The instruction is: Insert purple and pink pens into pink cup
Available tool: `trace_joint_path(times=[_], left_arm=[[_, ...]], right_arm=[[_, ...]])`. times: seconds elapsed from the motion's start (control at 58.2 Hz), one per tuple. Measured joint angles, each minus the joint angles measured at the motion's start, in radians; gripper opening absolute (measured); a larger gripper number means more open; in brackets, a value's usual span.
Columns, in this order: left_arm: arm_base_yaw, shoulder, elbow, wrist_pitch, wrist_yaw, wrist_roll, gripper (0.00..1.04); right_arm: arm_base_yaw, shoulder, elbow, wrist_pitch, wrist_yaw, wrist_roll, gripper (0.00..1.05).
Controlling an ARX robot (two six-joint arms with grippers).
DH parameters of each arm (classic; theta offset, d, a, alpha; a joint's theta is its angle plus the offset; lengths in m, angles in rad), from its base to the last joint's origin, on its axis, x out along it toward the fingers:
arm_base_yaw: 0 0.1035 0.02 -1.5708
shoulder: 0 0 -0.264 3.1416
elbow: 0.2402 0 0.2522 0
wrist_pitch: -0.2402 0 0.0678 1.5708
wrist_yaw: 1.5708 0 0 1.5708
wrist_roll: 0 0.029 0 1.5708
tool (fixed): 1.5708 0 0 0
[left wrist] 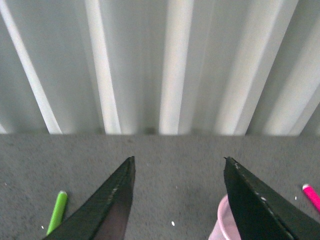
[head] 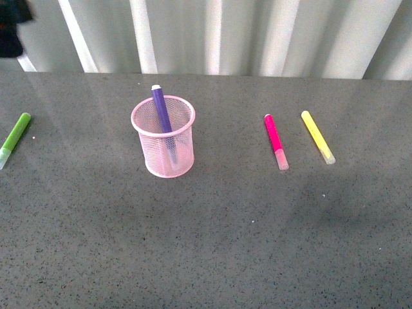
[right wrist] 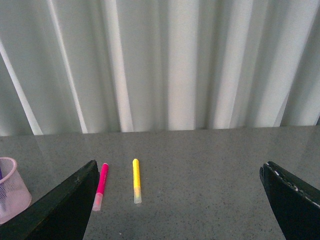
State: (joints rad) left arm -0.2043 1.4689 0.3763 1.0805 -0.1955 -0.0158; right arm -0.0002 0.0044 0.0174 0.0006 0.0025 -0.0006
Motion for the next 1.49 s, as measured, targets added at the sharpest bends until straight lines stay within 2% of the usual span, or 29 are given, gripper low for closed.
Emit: trace_joint_path(times=[0.086, 0.24, 0.481, 0.532, 0.601, 1.494], left_arm=[[0.039, -0.079, -0.091, 0.035, 0.030, 0.004, 0.31], [0.071, -0.146, -0.194, 0.035, 0.071, 0.005, 0.04], [0.122, -0.380, -0.292, -0.095, 0.116, 0.009, 0.04], [0.165, -0.442, -0.309, -0.137, 0.181, 0.010, 0.04], [0.197, -0.517, -0.326, -0.193, 0.189, 0.009, 0.04], [0.202, -1.113, -0.355, -0.722, 0.193, 0.009, 0.04]], right_arm=[[0.000, 0.000, 0.000, 0.000, -0.002, 0.000, 0.98], [0.000, 0.000, 0.000, 0.000, -0.001, 0.000, 0.98], [0.000, 0.000, 0.000, 0.000, -0.001, 0.000, 0.98], [0.000, 0.000, 0.000, 0.000, -0.001, 0.000, 0.98], [0.000, 0.000, 0.000, 0.000, -0.001, 0.000, 0.98], [0.000, 0.000, 0.000, 0.000, -0.001, 0.000, 0.98]])
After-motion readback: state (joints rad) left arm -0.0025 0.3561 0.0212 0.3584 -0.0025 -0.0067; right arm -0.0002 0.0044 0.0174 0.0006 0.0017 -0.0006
